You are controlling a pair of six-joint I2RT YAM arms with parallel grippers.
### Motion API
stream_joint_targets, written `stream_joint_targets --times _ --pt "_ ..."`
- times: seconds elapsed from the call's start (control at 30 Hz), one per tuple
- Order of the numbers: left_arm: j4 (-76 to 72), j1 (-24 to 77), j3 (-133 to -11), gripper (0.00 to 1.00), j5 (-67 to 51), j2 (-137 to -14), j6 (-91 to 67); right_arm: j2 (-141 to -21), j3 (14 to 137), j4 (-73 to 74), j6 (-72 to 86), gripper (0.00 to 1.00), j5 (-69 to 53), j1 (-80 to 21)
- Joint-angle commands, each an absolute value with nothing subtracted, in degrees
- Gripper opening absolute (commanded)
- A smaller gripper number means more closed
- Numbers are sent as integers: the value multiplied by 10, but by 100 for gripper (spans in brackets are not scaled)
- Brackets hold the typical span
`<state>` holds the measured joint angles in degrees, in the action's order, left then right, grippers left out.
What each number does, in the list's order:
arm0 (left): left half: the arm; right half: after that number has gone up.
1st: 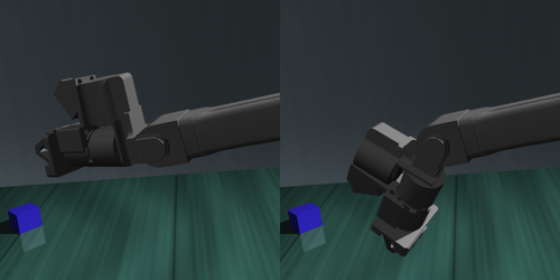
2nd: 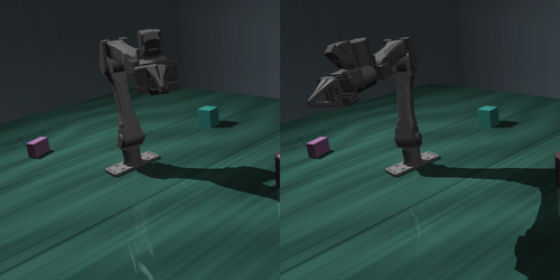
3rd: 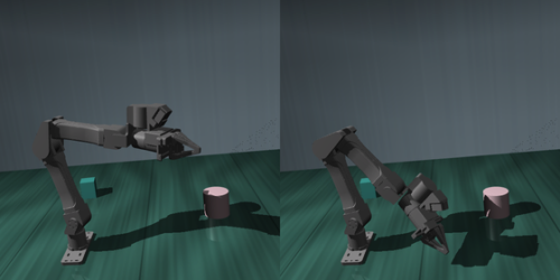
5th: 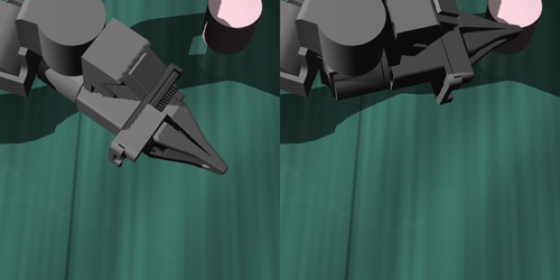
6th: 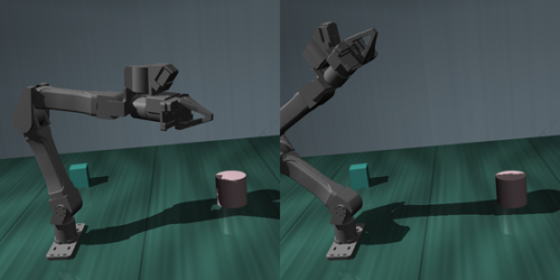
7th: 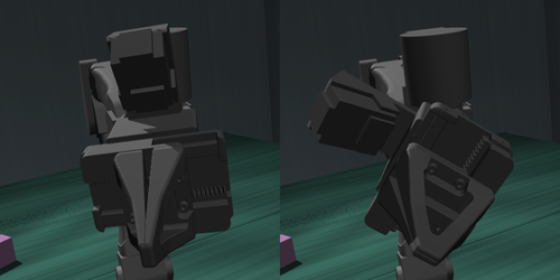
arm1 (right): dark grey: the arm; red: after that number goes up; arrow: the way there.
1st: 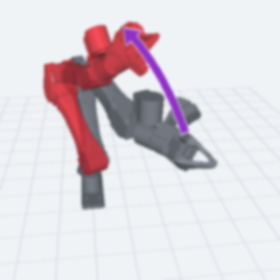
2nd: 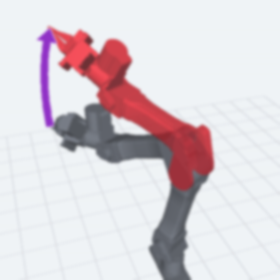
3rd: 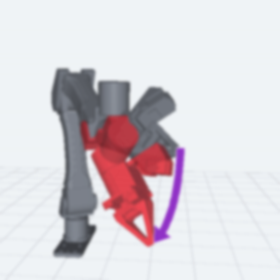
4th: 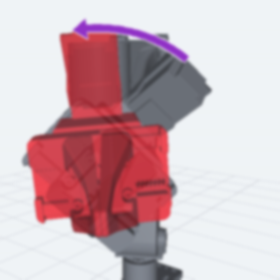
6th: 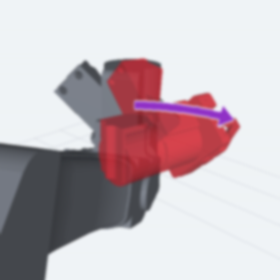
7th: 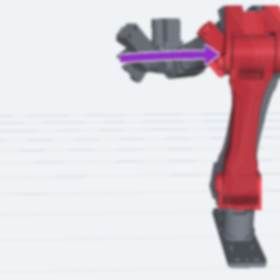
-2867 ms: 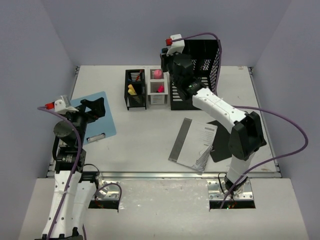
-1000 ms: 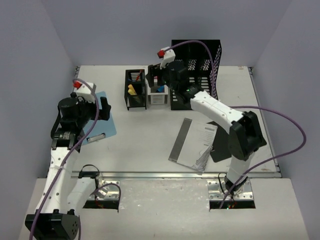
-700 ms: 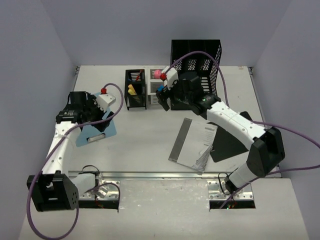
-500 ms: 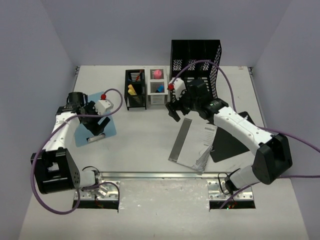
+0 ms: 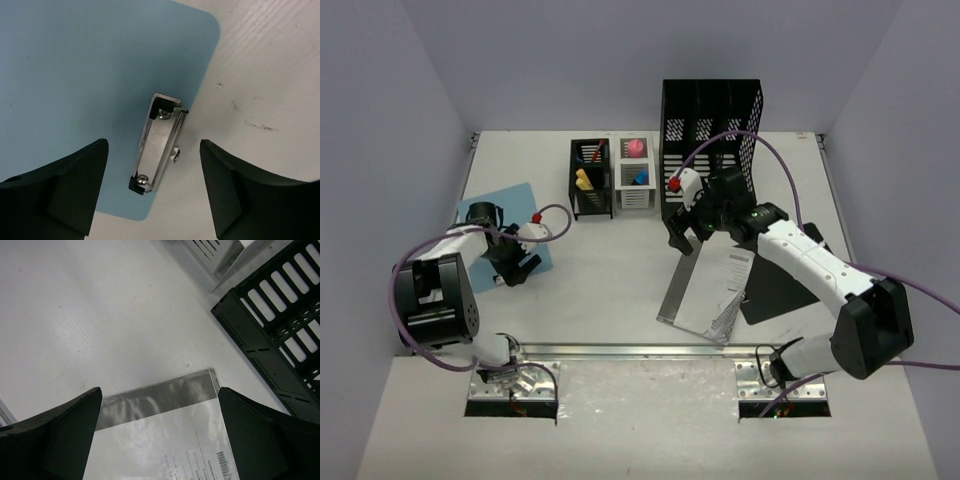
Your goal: Organize the desk
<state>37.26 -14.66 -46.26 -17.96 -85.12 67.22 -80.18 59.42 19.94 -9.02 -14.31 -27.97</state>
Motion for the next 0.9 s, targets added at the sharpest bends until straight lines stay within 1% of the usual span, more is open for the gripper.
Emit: stream_joint_targets --times 0.0,0.13,0.23,0.5,0.57,0.6,0.63,0.67,0.7,0.87 --pt "323 -164 -462 72 -183 -874 706 -802 606 196 -86 99 -165 -274" --pt "328 -186 -476 70 -188 -905 736 -804 606 199 -83 99 -167 -272" --pt "341 -204 -478 65 -200 -915 783 -806 606 199 -83 99 -168 -271" --pt "364 -222 -474 62 -210 -944 830 -817 616 200 -83 99 -170 -268" --pt "361 -224 -470 56 -209 -952 835 -819 619 200 -83 99 -171 -268" --pt "360 -224 -469 50 -210 -954 842 -820 620 200 -82 99 -172 -268" --pt "363 -225 -470 40 -211 -957 845 -820 621 200 -82 99 -173 -268" --pt "366 -225 -471 36 -216 -958 846 -821 622 200 -81 99 -174 -268" --pt "370 -225 -472 28 -219 -960 849 -821 623 200 -79 99 -176 -268" --pt "423 -238 -492 14 -255 -934 847 -810 627 187 -75 99 -185 -268"
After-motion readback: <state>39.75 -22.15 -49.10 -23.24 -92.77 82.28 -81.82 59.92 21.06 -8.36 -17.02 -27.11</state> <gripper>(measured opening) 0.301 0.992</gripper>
